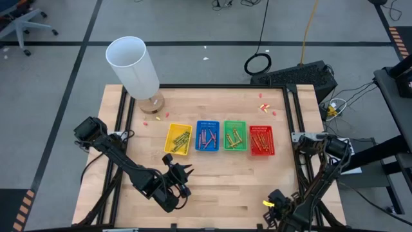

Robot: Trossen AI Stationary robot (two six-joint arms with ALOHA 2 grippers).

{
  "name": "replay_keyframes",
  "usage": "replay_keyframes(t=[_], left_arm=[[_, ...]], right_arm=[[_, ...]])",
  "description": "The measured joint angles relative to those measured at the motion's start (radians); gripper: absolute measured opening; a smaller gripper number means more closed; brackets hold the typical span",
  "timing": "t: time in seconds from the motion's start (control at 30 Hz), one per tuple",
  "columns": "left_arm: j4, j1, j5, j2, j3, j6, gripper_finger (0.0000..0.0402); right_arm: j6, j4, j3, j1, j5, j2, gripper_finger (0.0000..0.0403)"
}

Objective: Sort crayons
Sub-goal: Put the orange crayon into the red bin

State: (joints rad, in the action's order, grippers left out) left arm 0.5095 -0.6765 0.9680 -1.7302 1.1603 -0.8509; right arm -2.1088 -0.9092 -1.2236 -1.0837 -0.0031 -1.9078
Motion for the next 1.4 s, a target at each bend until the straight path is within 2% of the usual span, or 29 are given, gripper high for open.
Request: replay_keyframes(t=[0.4,0.67,0.8,1.27,1.4], left_arm=[[0.000,0.000,-0.003,0.000,0.000,-0.003,0.0080],[0.000,0.000,-0.004,0.000,0.000,-0.004,0.0080],[-0.001,0.000,-0.004,0.000,0.000,-0.005,0.0080],[-0.001,0.002,-0.004,0.000,0.000,-0.003,0.0080],[-0.001,0.002,-0.004,0.000,0.000,0.000,0.0080]], right_arm=[[0.099,-0.002,0.003,0.045,-0.012,0.004,0.0012],[0.212,-0.033,-0.034,0.094,-0.014,-0.001,0.0007],[0.255,-0.032,-0.070,0.114,0.105,-0.003,0.0004],[0.530,-0.067,-0.190,0.228,0.342,-0.001,0.0001],[0.696,-0.037,-0.226,0.244,0.497,0.001,0.0000]])
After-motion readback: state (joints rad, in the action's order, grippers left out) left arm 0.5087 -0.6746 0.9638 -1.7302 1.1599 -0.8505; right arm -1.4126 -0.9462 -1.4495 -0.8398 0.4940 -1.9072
